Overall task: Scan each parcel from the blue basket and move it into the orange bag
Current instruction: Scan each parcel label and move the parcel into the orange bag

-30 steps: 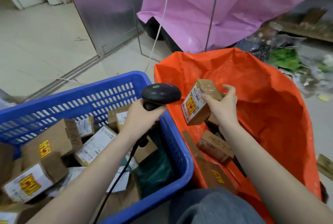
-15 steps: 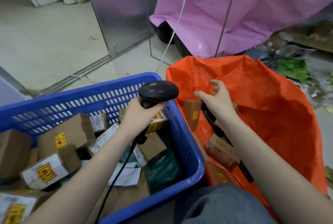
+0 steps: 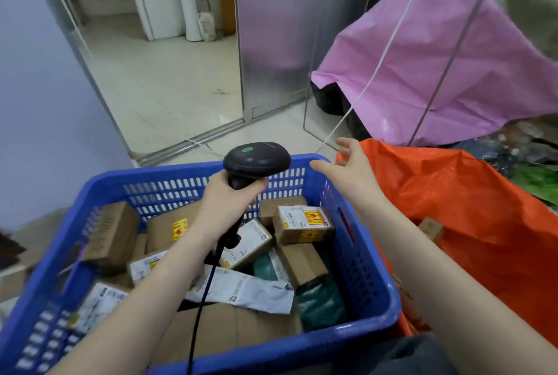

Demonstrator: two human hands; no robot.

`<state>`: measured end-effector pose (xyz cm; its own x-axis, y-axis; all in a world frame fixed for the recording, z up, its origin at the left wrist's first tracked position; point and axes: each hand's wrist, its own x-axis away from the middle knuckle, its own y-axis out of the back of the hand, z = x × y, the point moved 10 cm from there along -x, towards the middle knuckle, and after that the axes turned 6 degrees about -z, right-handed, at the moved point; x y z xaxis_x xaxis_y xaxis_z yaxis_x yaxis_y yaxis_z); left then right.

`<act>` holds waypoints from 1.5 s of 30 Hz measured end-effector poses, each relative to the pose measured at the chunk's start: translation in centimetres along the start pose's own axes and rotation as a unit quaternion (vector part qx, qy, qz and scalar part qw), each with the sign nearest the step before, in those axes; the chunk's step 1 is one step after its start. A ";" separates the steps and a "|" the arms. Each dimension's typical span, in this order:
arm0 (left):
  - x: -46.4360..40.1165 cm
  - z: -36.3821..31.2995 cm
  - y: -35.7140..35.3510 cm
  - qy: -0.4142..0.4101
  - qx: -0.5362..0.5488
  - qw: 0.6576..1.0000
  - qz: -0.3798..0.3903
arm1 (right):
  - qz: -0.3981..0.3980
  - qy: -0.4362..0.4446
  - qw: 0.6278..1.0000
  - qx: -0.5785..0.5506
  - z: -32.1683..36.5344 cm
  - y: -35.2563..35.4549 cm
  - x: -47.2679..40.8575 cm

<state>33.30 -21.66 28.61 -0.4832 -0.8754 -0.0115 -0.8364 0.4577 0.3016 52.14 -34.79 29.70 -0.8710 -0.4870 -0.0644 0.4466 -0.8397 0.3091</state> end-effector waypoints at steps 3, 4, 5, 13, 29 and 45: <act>-0.5 1.6 3.1 0.016 0.007 1.000 -0.020 | 0.027 0.008 0.999 0.020 0.7 -3.5 1.1; -0.8 2.4 4.1 0.023 0.012 0.999 -0.026 | 0.038 0.002 0.999 0.023 0.7 -4.7 1.4; -0.9 3.1 5.0 0.030 0.014 0.999 -0.034 | 0.051 -0.004 0.998 0.023 0.7 -6.0 1.8; -1.9 10.2 11.3 0.095 0.010 0.993 -0.073 | 0.130 -0.039 0.989 0.052 -1.6 -15.6 4.0; -2.5 21.9 15.4 0.219 -0.001 0.975 -0.043 | 0.278 -0.145 0.942 0.121 -10.9 -28.9 9.4; -3.1 26.8 14.8 0.285 -0.015 0.958 -0.028 | 0.314 -0.168 0.916 0.184 -17.0 -33.2 10.6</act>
<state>15.42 -8.03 7.55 -0.2111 -0.8451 0.4911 -0.8445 0.4107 0.3438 31.61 -16.18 2.69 -0.5078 -0.6928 0.5121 0.8357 -0.2517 0.4881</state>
